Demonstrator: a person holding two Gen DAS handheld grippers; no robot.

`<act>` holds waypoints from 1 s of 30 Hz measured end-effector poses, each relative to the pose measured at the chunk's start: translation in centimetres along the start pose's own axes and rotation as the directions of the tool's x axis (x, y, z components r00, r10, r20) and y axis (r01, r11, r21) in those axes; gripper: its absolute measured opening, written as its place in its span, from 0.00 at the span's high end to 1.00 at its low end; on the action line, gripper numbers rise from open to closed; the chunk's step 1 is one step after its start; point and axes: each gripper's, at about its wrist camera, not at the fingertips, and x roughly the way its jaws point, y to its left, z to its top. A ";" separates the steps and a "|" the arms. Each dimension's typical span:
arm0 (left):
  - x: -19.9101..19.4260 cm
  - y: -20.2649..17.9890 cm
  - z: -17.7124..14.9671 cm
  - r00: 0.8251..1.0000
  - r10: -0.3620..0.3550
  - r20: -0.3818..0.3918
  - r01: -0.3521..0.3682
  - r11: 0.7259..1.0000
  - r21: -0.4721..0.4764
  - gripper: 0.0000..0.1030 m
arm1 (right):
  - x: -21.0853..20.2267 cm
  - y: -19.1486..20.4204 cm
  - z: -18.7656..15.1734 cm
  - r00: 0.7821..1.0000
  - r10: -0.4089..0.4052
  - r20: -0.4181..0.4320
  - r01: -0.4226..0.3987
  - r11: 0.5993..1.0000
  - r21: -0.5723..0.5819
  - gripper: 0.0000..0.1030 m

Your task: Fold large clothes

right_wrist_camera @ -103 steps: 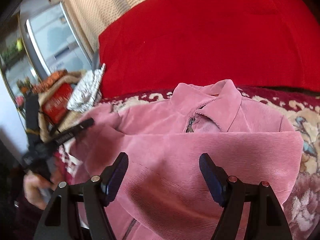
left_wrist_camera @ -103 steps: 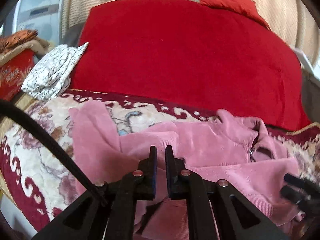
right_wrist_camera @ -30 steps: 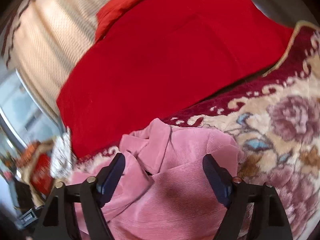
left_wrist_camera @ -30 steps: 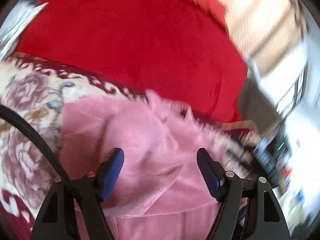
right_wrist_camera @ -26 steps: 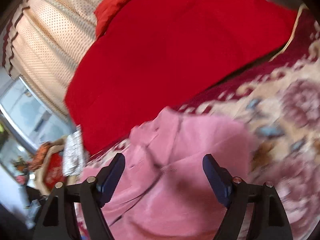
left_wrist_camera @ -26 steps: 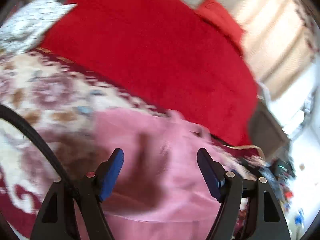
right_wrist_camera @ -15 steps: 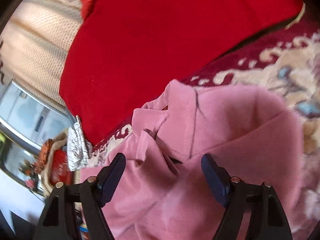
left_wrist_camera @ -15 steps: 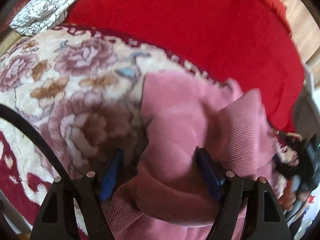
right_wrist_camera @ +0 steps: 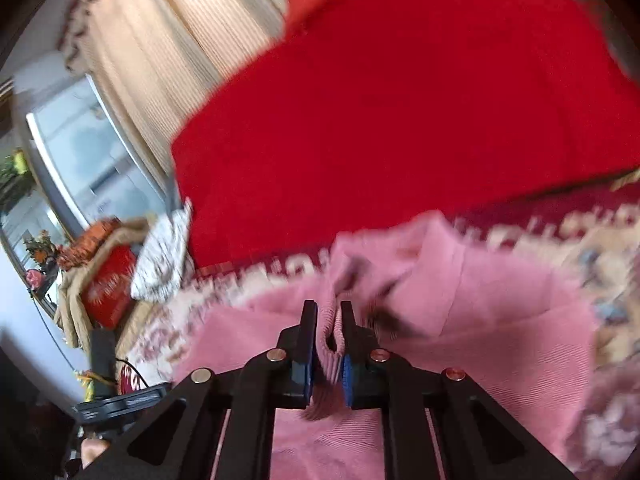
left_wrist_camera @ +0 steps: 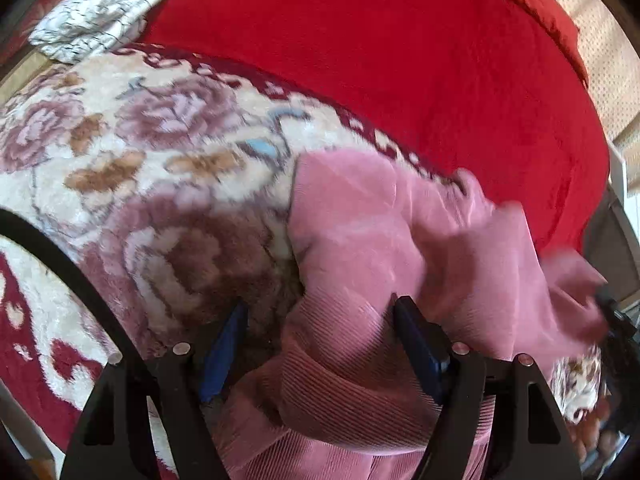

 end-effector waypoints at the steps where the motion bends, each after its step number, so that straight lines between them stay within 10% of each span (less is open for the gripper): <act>1: -0.4 0.0 0.1 0.999 0.019 0.030 -0.019 1.000 0.003 0.26 | -1.1 0.1 0.2 1.000 -0.005 0.030 0.005 1.000 -0.007 0.89; 5: -1.7 -0.1 0.4 0.991 0.079 0.111 -0.080 0.997 0.008 0.26 | -5.3 -1.6 1.5 0.981 -0.126 0.150 0.127 0.992 0.002 0.89; 8: -1.7 -0.3 0.4 0.987 0.098 0.124 -0.101 0.995 0.011 0.26 | -5.2 -6.4 1.8 0.970 -0.228 0.081 0.214 0.965 0.153 0.85; 14: -1.2 -3.8 -0.2 0.983 0.093 0.159 -0.116 0.983 0.142 0.26 | -2.6 -9.1 0.9 0.998 -0.017 -0.063 0.035 0.954 0.297 0.85; 20: 3.7 -7.1 -2.2 0.951 0.301 0.070 -0.304 0.871 0.387 0.25 | 0.6 -4.9 -1.2 0.986 0.031 -0.167 -0.008 0.991 0.135 0.81; 21: 4.5 -6.7 -2.3 0.948 0.315 0.047 -0.308 0.872 0.381 0.21 | 1.2 -4.4 -1.7 0.981 0.023 -0.195 -0.002 0.994 0.108 0.74; 23: 4.1 -6.0 -1.6 0.961 0.275 0.033 -0.271 0.907 0.323 0.20 | 3.5 -4.0 -3.8 0.946 -0.029 -0.324 0.041 0.999 0.032 0.27; 30: 1.5 -6.6 -0.4 0.977 0.171 0.129 -0.201 0.940 0.275 0.20 | 2.1 -2.7 -4.2 0.974 -0.048 -0.220 0.035 0.997 -0.062 0.27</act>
